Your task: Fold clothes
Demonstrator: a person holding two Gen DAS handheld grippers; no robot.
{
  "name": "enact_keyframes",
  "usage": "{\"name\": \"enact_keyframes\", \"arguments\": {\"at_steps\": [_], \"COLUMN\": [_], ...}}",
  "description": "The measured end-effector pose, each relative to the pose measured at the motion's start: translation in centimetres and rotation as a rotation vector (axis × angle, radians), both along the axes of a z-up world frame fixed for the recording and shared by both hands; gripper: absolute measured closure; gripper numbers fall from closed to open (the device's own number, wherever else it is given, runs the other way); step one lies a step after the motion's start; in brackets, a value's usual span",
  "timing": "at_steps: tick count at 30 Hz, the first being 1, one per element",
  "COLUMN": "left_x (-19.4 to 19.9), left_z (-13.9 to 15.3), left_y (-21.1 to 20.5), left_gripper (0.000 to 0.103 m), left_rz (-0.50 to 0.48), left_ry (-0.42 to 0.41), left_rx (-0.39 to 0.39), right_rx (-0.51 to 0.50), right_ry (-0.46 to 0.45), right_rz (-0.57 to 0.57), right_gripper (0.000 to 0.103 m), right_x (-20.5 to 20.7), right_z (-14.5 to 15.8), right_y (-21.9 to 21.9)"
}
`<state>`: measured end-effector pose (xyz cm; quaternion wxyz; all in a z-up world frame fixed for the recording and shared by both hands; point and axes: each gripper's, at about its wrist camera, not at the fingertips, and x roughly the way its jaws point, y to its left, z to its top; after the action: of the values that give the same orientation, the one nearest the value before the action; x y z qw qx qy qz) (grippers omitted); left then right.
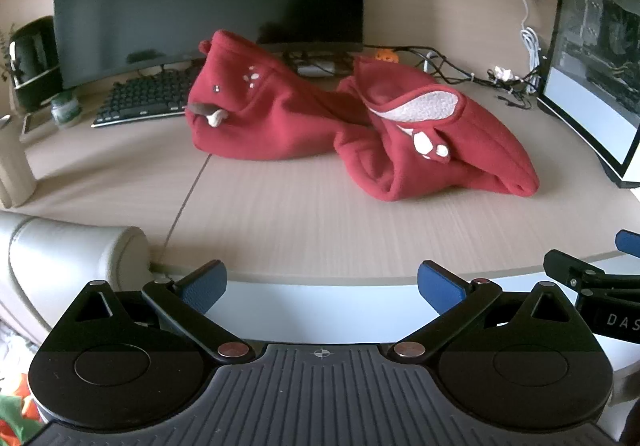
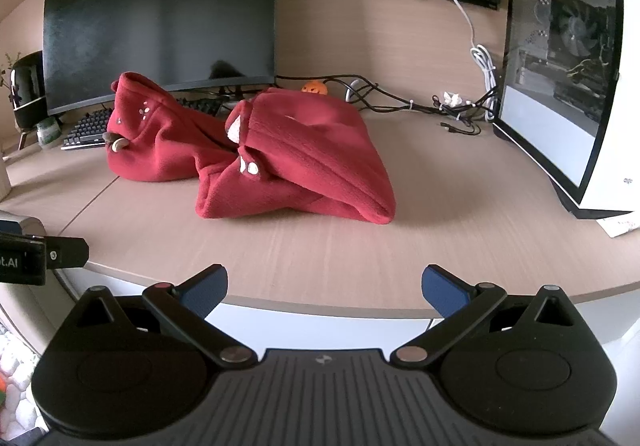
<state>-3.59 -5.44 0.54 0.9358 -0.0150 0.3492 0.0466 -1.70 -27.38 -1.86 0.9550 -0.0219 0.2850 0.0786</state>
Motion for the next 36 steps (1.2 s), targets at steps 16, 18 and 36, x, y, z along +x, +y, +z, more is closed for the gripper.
{"name": "enact_keyframes", "arguments": {"at_steps": [16,18,36], "left_x": [1.1,1.3,4.3], "left_z": [-0.5,-0.6,-2.1], "left_y": [0.7,0.8,4.3], "left_gripper": [0.000,0.000,0.000], "left_rz": [0.005,0.001,-0.045], "left_ry": [0.029,0.031,0.065], "left_rx": [0.004,0.003,-0.032], "right_rx": [-0.011,-0.015,-0.089], "right_ry": [0.004,0.006,0.040], "right_rz": [-0.011,-0.014,-0.064], "right_gripper": [0.000,0.000,0.000], "right_x": [0.7,0.8,4.1], "right_z": [-0.1,-0.2,-0.4], "right_y": [0.6,0.7,4.4]}}
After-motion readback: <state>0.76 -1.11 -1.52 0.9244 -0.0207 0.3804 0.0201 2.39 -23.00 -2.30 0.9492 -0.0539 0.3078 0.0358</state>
